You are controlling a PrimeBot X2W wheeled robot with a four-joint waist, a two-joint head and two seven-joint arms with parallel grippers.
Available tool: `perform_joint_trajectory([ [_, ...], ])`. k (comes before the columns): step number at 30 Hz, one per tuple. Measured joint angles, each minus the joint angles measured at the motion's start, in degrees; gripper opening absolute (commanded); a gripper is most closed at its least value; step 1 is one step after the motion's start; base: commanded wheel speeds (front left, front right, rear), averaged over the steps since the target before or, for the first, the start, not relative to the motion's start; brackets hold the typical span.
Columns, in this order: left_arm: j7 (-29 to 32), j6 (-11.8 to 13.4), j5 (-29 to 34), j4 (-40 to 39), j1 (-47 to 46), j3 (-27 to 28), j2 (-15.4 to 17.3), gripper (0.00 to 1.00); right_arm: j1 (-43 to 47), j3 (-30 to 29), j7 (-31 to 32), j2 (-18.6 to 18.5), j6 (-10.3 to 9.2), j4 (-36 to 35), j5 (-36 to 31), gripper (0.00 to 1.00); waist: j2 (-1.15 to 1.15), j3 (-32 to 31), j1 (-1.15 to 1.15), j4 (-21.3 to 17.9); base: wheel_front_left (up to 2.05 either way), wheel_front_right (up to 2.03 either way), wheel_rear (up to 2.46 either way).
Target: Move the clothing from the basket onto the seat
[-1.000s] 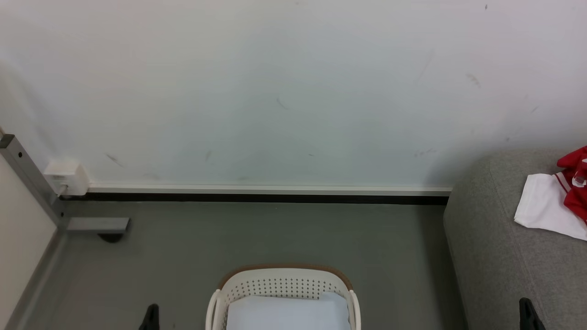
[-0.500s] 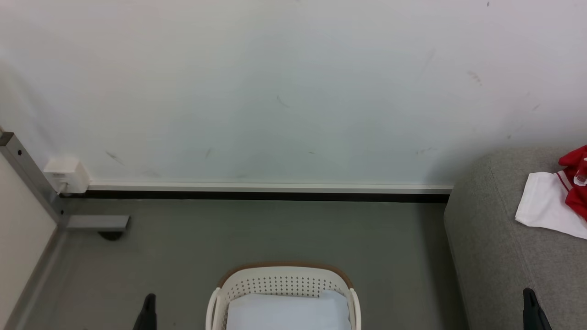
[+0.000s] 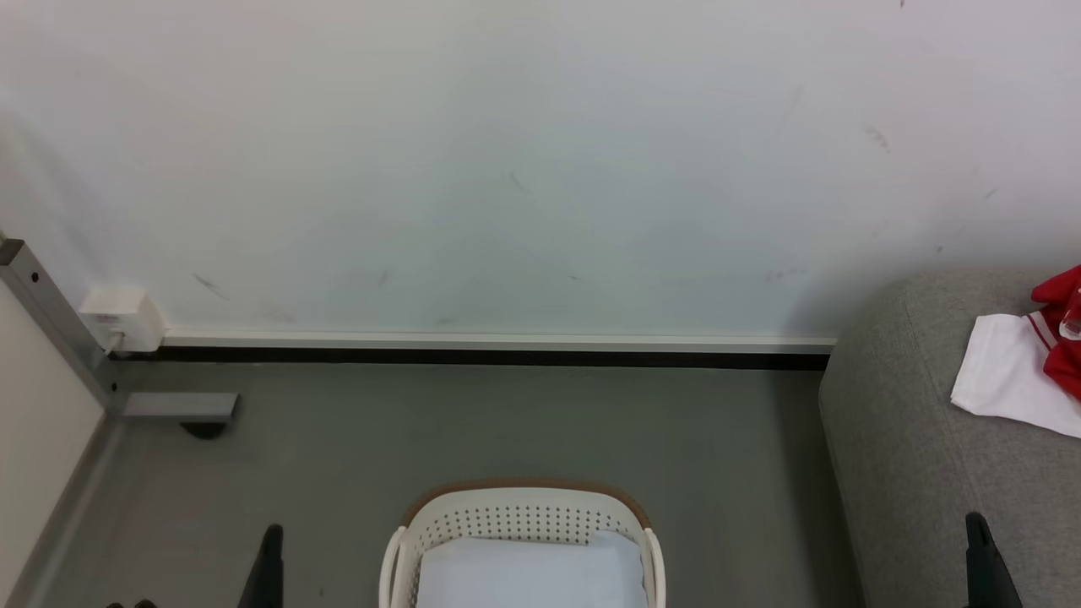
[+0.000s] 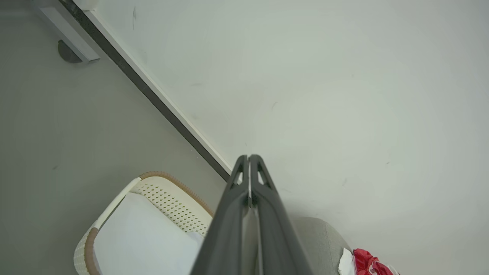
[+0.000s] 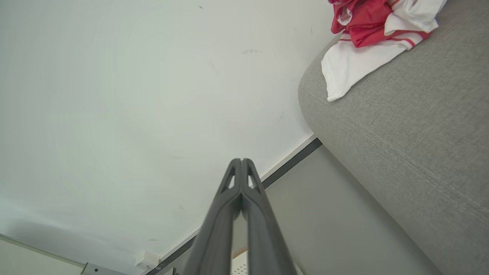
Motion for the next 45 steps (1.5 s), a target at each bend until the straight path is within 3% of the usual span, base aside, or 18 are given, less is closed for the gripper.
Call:
perform_joint_trajectory([
  [45,6.57,-1.37,-24.42,0.01,-4.6,2.35,-0.49,0.0,-4.84,-0.48,6.56,-0.19,-0.01,0.38,26.25,0.0,0.0,1.26,0.0,0.26,0.0,0.0,0.0],
])
